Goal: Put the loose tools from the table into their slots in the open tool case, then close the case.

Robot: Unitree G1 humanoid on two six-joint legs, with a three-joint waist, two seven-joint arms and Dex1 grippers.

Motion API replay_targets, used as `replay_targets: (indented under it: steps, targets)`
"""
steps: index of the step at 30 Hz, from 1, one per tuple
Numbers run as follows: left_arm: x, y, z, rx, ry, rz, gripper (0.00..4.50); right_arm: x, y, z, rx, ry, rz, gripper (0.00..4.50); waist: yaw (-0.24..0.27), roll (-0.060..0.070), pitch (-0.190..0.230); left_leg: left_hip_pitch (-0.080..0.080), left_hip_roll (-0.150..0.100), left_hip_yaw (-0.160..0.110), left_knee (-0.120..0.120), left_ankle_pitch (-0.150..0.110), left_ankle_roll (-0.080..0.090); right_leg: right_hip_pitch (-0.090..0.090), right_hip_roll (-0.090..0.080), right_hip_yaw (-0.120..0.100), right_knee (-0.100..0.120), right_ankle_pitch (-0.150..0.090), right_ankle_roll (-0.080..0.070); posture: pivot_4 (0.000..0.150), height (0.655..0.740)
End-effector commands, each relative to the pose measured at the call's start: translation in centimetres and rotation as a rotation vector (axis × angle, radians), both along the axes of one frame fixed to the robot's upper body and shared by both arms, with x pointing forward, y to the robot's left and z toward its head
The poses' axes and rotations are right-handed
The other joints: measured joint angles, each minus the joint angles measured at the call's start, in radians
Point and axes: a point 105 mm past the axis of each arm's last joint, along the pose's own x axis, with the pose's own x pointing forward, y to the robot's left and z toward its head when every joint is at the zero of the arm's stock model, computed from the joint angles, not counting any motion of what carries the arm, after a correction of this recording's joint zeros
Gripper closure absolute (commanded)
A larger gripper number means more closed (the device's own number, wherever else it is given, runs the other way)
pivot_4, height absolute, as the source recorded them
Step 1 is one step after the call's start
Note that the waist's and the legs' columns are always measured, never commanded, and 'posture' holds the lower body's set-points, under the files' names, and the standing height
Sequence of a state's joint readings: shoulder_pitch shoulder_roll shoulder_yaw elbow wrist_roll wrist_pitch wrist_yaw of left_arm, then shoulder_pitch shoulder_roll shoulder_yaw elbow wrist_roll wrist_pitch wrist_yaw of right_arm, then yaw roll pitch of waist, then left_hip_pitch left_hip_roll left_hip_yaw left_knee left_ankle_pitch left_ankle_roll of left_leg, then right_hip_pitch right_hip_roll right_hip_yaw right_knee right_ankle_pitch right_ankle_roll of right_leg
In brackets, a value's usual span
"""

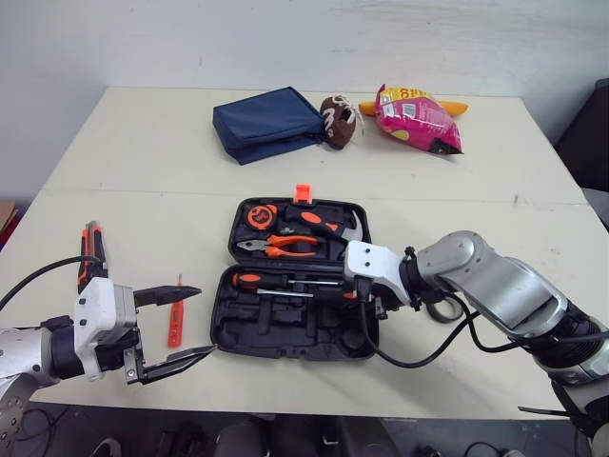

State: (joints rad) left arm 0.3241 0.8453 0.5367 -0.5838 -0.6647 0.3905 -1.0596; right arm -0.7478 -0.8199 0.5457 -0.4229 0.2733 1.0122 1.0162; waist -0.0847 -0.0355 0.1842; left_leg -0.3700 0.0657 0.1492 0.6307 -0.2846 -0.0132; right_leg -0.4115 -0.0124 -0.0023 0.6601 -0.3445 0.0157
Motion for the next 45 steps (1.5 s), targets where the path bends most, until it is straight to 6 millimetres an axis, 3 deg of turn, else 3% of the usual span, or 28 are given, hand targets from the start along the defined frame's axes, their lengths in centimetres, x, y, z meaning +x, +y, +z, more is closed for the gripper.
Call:
replay_targets:
  steps: [1,6,11,15,17,20,24,30,45]
  targets:
    - [-0.2,-0.4,0.4,-0.005,-0.032,-0.017,0.00,0.0,-0.5,-0.1,-0.018,0.003,-0.009,1.73,0.000,0.000,0.000,0.000,0.000,0.000,0.000,0.000,0.000,0.000,0.000,0.000,0.000,0.000,0.000,0.150,0.7400]
    - [-0.4,-0.4,0.3,-0.011,-0.027,-0.016,0.00,-0.4,-1.2,0.3,-0.059,0.003,0.010,1.73,0.001,0.000,0.000,0.000,0.000,0.000,0.000,0.000,0.000,0.000,0.000,0.000,0.000,0.000,0.000,0.150,0.7400]
    - [-0.6,-0.3,0.2,-0.014,-0.019,-0.013,0.00,-1.5,-1.3,2.1,0.025,0.051,0.094,1.73,0.000,0.001,0.000,-0.001,0.000,0.000,0.000,0.000,0.000,0.000,0.000,0.000,-0.001,0.000,0.000,0.150,0.7400]
    - [-0.7,-0.2,0.1,-0.015,-0.016,-0.011,0.00,-0.9,-1.3,3.2,0.145,0.021,0.104,1.73,-0.001,0.000,0.001,-0.001,0.000,0.000,-0.001,0.000,0.000,-0.001,0.000,-0.001,0.000,0.000,0.000,0.150,0.7400]
    - [-0.7,-0.2,0.1,-0.013,-0.017,-0.013,0.00,-1.0,-0.3,4.1,0.294,-0.028,0.194,1.73,0.000,0.000,0.000,-0.001,0.000,0.000,-0.001,0.000,0.000,0.000,0.001,-0.001,0.000,0.000,0.000,0.150,0.7400]
    - [-0.4,-0.2,0.1,-0.001,-0.029,-0.023,0.00,-3.1,2.0,6.0,0.661,-0.052,0.406,2.48,-0.001,-0.002,-0.001,0.000,0.001,-0.001,0.000,0.000,0.000,0.001,0.002,-0.001,-0.001,0.000,0.000,0.150,0.7400]
    - [0.1,-0.1,0.4,-0.002,-0.039,-0.029,0.00,-2.0,2.7,3.2,0.679,-0.095,0.359,4.48,0.001,0.000,0.001,-0.001,0.001,-0.001,0.000,0.000,0.000,0.000,0.002,0.000,0.001,0.000,0.000,0.150,0.7400]
    - [0.4,-0.1,0.5,-0.003,-0.041,-0.032,0.00,0.5,3.5,1.0,0.660,-0.220,0.314,4.48,-0.001,0.000,0.001,0.000,0.000,-0.001,0.001,0.001,0.000,0.001,0.001,-0.001,0.001,0.001,0.001,0.150,0.7400]
    - [0.8,0.1,0.3,0.020,-0.036,-0.008,0.00,2.0,2.7,-5.4,0.471,-0.083,0.211,4.48,-0.001,-0.004,-0.002,0.003,0.001,-0.001,0.001,0.003,-0.004,0.002,0.002,0.000,0.003,0.001,-0.001,0.150,0.7400]
